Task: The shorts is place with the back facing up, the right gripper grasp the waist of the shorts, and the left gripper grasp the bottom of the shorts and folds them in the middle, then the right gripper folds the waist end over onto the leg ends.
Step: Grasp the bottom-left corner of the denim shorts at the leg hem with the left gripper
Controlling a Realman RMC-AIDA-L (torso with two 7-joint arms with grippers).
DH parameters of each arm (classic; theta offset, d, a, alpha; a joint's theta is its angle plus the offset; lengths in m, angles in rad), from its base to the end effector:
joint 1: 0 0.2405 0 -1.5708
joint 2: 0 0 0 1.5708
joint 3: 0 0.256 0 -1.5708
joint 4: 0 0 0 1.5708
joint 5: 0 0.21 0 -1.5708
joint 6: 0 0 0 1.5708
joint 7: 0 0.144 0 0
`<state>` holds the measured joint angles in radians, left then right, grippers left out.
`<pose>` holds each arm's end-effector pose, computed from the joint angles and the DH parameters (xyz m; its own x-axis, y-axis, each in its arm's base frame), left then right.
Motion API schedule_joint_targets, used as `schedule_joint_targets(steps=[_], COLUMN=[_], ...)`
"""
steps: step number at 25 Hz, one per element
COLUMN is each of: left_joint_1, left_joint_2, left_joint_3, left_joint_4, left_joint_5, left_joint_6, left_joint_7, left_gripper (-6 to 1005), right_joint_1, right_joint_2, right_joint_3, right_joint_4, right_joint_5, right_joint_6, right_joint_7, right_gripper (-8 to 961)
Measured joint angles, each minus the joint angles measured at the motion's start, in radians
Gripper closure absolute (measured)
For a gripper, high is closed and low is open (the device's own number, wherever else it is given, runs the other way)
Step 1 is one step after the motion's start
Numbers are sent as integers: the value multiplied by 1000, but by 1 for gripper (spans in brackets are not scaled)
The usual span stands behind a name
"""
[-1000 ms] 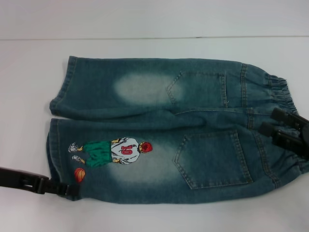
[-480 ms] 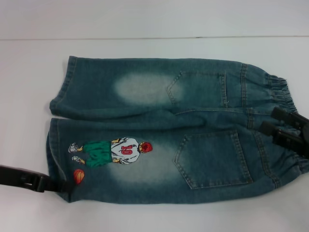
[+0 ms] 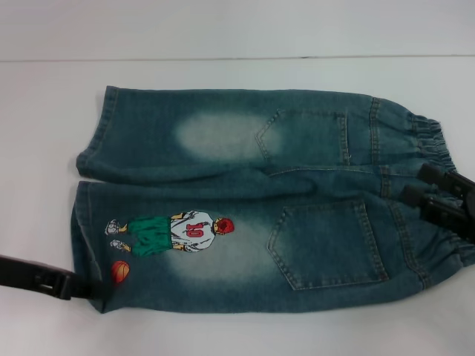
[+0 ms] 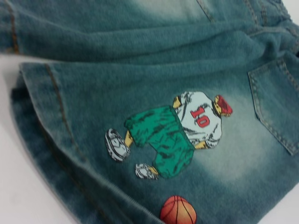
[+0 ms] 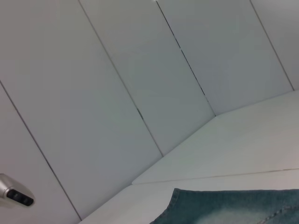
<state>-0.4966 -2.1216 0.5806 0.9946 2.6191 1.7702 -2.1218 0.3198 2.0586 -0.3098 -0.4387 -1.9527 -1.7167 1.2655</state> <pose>-0.3074 0.2869 0.0291 0.4397 0.8956 0.0683 0.8964 -0.4327 -0.0964 0.3302 0.2523 0.0212 0.4577 -0.3859 -0.8010 -0.7296 -0.6779 -0.0903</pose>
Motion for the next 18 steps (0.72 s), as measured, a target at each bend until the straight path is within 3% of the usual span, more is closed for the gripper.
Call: schedule_joint_targets(steps=[11,15,18], left_joint_1=[-6,-5,-1], left_joint_2=[5,-7,-16], left_joint_3=[25,25,22], left_joint_4=[5,45,71], left_joint_5=[27,25,20], left_joint_6=[-1,7,9], left_joint_7=[-31,-31,-31], left_gripper=[692,692,614], right_joint_1=[0,1,1], right_joint_2=[-1,-2,-2], right_joint_3=[0,0,0], right_joint_4=[0,0,0], right_joint_5=[1,1,2], right_joint_6=[0,-1,-2], right_joint_7=[0,0,0], right_gripper=[64,64,64])
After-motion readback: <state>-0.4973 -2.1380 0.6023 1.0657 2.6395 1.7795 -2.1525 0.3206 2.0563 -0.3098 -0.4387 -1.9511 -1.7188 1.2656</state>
